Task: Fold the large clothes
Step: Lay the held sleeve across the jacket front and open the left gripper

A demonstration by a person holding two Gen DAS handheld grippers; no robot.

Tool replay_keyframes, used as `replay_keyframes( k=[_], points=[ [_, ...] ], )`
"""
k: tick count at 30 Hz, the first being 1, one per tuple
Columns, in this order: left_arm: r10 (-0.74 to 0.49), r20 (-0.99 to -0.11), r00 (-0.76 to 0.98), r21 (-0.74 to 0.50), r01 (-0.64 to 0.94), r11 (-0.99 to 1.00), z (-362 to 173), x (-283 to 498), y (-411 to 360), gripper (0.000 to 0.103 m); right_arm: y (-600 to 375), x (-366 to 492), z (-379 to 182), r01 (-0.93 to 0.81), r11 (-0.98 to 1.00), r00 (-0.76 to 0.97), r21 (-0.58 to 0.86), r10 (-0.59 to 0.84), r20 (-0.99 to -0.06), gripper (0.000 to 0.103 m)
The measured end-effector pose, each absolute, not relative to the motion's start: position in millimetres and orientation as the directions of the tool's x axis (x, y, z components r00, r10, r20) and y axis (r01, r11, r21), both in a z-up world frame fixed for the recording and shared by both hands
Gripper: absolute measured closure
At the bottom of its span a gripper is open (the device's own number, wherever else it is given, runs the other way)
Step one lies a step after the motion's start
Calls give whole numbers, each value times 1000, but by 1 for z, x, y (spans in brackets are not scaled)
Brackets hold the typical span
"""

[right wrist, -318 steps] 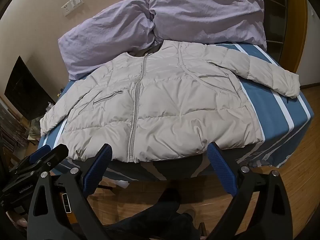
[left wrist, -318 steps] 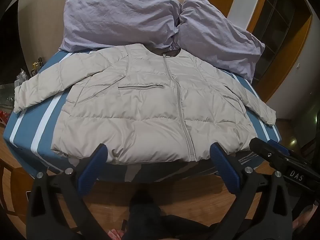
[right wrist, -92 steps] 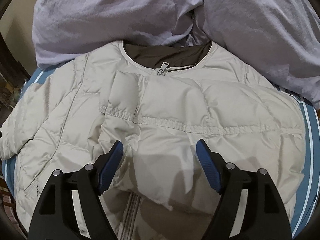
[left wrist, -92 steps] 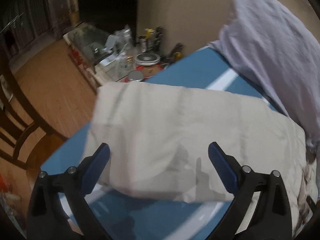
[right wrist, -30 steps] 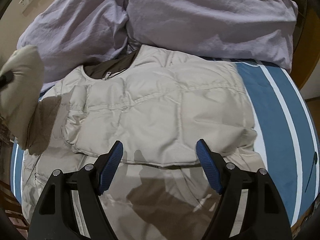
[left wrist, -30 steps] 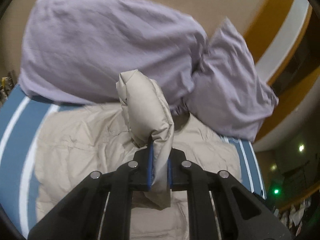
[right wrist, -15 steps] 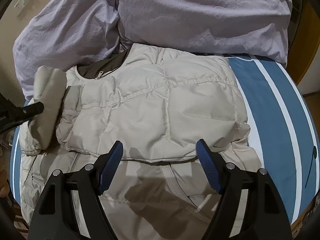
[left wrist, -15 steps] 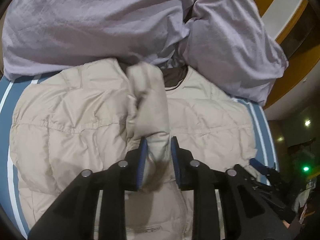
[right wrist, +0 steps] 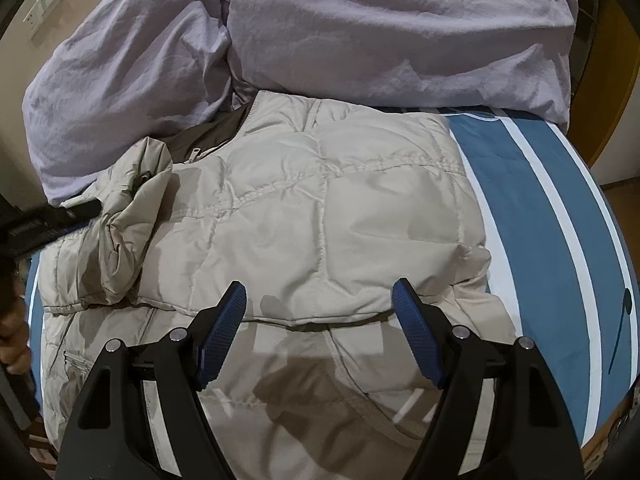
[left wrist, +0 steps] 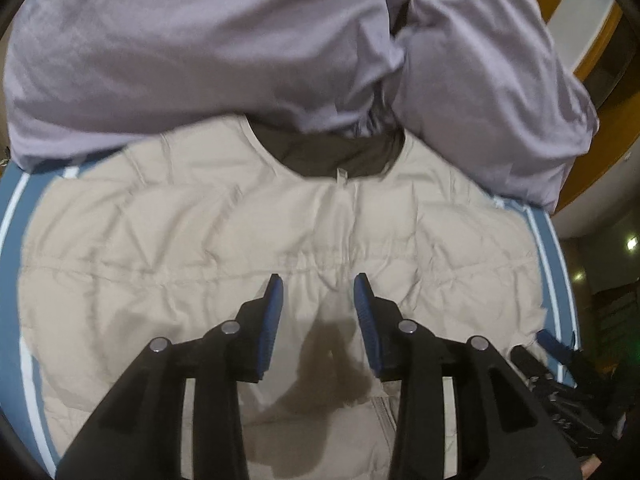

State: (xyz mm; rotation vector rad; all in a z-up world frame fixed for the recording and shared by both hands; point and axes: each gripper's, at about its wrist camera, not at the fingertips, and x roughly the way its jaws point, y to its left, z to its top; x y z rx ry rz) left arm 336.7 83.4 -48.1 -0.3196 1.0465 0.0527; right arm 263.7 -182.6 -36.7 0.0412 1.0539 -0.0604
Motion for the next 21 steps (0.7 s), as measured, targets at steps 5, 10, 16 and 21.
replay_keyframes(
  k=[5,10,16,21],
  points=[
    [-80,-880,467,-180,-173,968,-76,343,60,66,-192,258,-41,99,995,478,7,-41,-877,26],
    [-63,-877,476,-161,-166,973,-78,340,56,66,-197,249,-40,111,994,476,4,-50,-878,26],
    [-65,-860,507,-175,-173,969,-57,307,66,57,-200,232,-34,94,996,481,-5,-50,-875,26],
    [3,-843,538,-112,-182,977,-40,255,75,32,-205,210,-29,61,998,480,-30,-56,-876,22]
  ],
)
